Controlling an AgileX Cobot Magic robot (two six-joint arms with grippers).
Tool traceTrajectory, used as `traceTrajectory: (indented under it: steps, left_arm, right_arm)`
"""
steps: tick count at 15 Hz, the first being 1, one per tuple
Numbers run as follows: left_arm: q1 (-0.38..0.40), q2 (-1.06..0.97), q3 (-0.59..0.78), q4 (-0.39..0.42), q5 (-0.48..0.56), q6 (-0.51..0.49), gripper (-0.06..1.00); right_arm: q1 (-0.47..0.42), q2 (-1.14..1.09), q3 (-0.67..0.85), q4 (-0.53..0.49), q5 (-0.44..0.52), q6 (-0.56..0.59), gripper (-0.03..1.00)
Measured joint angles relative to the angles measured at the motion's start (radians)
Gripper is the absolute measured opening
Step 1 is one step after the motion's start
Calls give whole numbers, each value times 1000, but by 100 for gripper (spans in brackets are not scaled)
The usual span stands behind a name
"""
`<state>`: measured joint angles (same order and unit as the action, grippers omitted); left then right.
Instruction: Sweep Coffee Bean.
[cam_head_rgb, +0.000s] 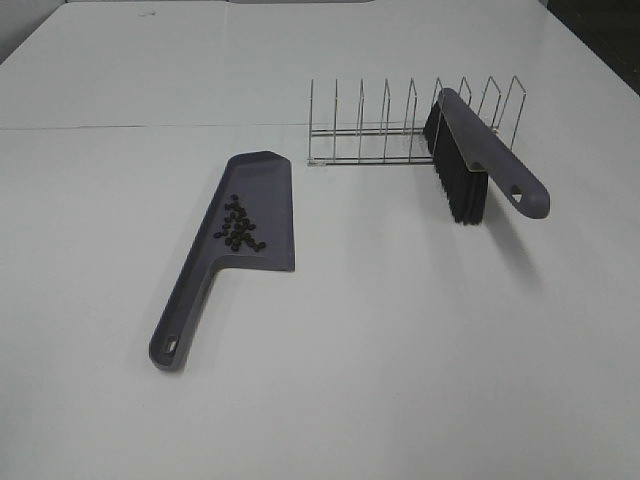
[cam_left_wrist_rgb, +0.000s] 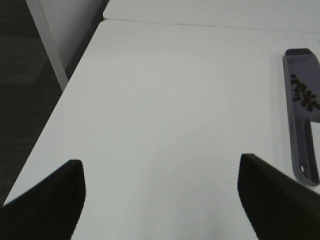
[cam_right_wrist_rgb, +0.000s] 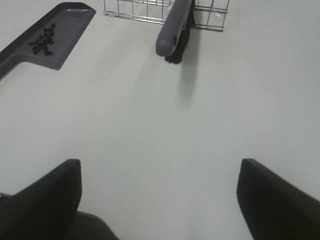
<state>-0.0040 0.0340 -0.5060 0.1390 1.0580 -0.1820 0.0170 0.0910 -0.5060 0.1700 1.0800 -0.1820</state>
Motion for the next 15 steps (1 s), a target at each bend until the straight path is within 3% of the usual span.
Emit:
traceTrajectory:
  steps: [4,15]
  left_arm:
    - [0,-37,0,1,0,0,78]
    - [0,-37,0,1,0,0,78]
  right_arm:
    - [-23,-95,0,2,0,0,75]
    - [-28,-95,0,5,0,0,75]
